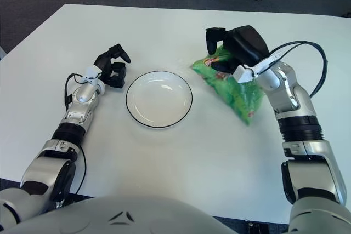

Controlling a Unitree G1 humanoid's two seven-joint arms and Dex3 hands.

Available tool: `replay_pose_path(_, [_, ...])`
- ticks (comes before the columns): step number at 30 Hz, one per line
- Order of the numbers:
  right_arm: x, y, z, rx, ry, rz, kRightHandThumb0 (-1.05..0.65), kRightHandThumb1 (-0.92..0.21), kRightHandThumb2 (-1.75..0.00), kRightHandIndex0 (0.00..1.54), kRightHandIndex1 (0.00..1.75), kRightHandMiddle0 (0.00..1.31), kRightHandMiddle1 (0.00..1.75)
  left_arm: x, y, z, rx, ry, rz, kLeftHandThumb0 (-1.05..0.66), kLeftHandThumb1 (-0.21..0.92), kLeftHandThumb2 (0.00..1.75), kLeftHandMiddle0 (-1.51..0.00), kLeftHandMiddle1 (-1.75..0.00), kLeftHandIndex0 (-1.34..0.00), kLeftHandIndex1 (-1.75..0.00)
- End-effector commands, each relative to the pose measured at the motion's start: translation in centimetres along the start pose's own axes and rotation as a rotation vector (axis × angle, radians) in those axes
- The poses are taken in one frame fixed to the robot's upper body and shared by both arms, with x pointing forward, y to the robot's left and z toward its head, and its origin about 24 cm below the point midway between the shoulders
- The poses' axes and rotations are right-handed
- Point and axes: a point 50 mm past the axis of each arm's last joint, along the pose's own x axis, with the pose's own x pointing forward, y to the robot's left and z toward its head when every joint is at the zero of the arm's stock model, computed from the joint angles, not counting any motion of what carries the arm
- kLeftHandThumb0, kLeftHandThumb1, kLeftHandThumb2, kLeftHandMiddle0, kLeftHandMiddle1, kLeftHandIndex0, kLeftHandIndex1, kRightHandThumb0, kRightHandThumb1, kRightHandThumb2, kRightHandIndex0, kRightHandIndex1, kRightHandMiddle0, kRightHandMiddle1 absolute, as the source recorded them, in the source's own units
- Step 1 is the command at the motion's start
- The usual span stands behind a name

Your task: Put the snack into the plate.

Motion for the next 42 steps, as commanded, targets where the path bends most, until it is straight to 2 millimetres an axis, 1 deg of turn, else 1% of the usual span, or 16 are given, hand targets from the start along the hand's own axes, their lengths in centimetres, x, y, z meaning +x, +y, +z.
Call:
replay_pose_path(1, [0.13, -0.52, -0.03, -0.034, -0.034, -0.021, -0.48, -0.31, -1.32, 1.31, 1.75, 0.62, 1.75, -2.14, -0.57, -2.72, -0.001, 0.111, -0.001, -0.49, 0.29, 1.35, -1.27, -1.75, -0.64, -1.75])
replay_pose_path(10, [0.1, -0.48, -0.41, -0.023, -0.017, -0.066, -0.47, -0.34, -1.28, 1.3, 1.75, 0.59, 1.75, -2.12, -0.59, -2.74, 0.008, 0.116, 0.005, -0.49, 0.3, 1.34, -1.27, -1.75, -0.63, -1.75])
replay_pose_path(16, [0.01, -0.53, -0.53, -0.052, -0.022, -0.09, -0.47, -0.35, -1.28, 1.3, 1.75, 0.59, 1.75, -2.14, -0.62, -2.74, 0.006, 0.11, 0.006, -0.49, 0.3, 1.34, -1.27, -1.75, -0.63, -1.75])
replay_pose_path(25, [-0.33, -0.26, -0.62, -0.048, -0.063, 0.01, -0.47, -0.34, -1.28, 1.29, 1.75, 0.59, 1.75, -2.14, -0.68, -2.68, 0.017, 0.089, 0.003, -0.5, 0.27, 1.37, -1.27, -1.75, -0.65, -1.75])
replay_pose_path(31, [-0.44, -0.26, -0.77, -0.033, -0.056, 0.054, -0.47, -0.33, -1.29, 1.26, 1.75, 0.6, 1.75, -2.14, -0.7, -2.7, 0.02, 0.082, 0.005, -0.5, 0.26, 1.38, -1.27, -1.75, -0.66, -1.75])
replay_pose_path(38, [-0.47, -0.53, -0.99, -0.025, 0.023, 0.055, -0.49, -0.28, -1.35, 1.12, 1.75, 0.64, 1.75, -2.14, -0.73, -2.7, 0.023, 0.068, 0.0, -0.5, 0.26, 1.38, -1.26, -1.75, -0.66, -1.75])
replay_pose_path(42, [-0.52, -0.72, -1.01, -0.042, 0.084, 0.041, -0.48, -0.29, -1.33, 0.99, 1.75, 0.63, 1.75, -2.1, -0.67, -2.73, 0.024, 0.065, -0.001, -0.5, 0.27, 1.38, -1.26, -1.75, -0.65, -1.75])
